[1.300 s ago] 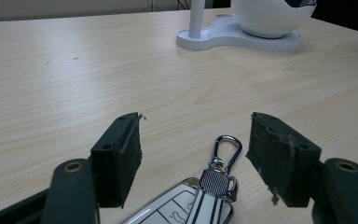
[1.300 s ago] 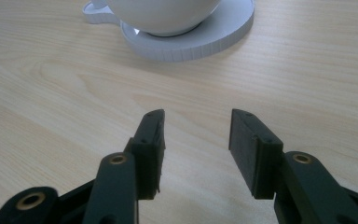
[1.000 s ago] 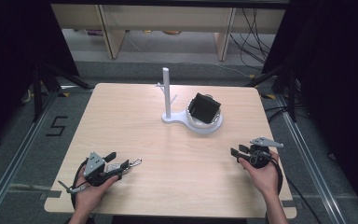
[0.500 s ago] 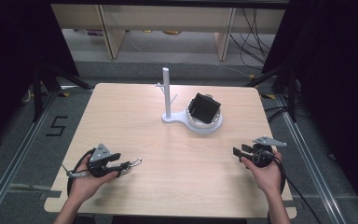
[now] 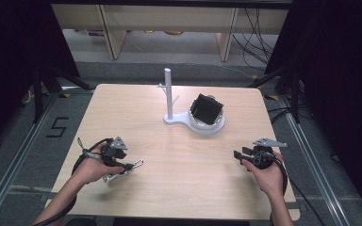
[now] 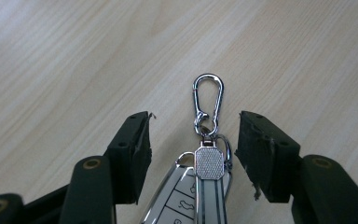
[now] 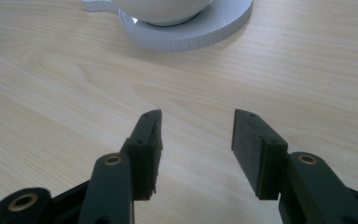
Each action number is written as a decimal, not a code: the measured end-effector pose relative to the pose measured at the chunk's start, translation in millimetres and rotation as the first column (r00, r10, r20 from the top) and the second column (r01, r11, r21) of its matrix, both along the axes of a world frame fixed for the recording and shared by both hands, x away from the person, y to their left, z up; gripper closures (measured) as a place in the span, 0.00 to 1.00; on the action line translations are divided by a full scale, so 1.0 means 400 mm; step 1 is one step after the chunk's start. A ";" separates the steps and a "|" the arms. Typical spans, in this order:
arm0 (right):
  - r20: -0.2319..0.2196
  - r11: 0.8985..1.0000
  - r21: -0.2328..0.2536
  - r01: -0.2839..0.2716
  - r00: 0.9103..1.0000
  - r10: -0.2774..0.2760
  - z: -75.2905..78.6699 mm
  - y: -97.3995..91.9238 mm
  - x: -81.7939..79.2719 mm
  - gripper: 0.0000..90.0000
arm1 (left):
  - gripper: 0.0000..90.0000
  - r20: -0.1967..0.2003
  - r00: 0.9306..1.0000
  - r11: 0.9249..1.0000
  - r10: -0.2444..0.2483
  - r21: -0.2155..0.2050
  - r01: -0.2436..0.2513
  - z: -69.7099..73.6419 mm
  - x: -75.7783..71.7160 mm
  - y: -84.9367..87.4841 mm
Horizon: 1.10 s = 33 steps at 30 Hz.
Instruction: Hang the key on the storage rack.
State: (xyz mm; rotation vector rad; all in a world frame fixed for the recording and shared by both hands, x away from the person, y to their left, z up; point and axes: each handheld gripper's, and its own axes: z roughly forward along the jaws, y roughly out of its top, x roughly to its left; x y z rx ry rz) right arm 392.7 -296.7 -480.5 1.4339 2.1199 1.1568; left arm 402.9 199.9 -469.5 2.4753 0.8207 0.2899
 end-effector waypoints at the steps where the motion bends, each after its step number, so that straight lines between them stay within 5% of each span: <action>1: -0.002 1.000 -0.005 0.002 1.000 -0.002 0.000 -0.001 0.000 0.60 | 0.49 -0.008 1.000 1.000 0.002 -0.003 -0.002 -0.001 0.003 -0.004; 8: -0.020 1.000 -0.013 -0.001 1.000 0.001 0.000 -0.001 0.000 0.60 | 0.51 -0.087 0.996 0.997 -0.017 0.068 0.023 -0.011 0.017 -0.030; 10: -0.018 1.000 -0.010 -0.005 1.000 0.004 -0.001 0.000 0.001 0.60 | 0.52 -0.104 0.995 0.998 -0.002 0.060 0.008 -0.017 0.016 -0.040; 11: -0.020 1.000 -0.011 -0.005 1.000 0.005 -0.001 0.000 0.001 0.60 | 0.52 -0.106 0.994 0.995 -0.039 0.091 0.049 -0.016 0.023 -0.040; 14: -0.049 1.000 -0.003 0.013 0.999 -0.013 -0.001 0.007 -0.003 0.59 | 0.54 -0.117 0.992 0.994 -0.044 0.098 0.055 -0.019 0.028 -0.049; 17: -0.027 1.000 -0.030 0.004 1.000 -0.004 -0.003 0.004 0.000 0.59 | 0.55 -0.136 0.990 0.993 -0.040 0.104 0.054 -0.023 0.030 -0.060; 19: -0.016 1.000 -0.001 -0.018 1.000 0.018 -0.010 0.007 0.004 0.59 | 0.56 -0.146 0.988 0.990 -0.044 0.123 0.062 -0.025 0.032 -0.065; 23: -0.029 0.999 -0.040 -0.002 1.000 0.001 -0.004 0.005 0.000 0.59 | 0.59 -0.162 0.986 0.988 -0.042 0.141 0.065 -0.029 0.039 -0.072; 33: -0.049 1.000 -0.002 0.006 0.999 -0.006 -0.009 0.011 0.000 0.59 | 0.65 -0.207 0.977 0.982 -0.042 0.170 0.078 -0.034 0.051 -0.080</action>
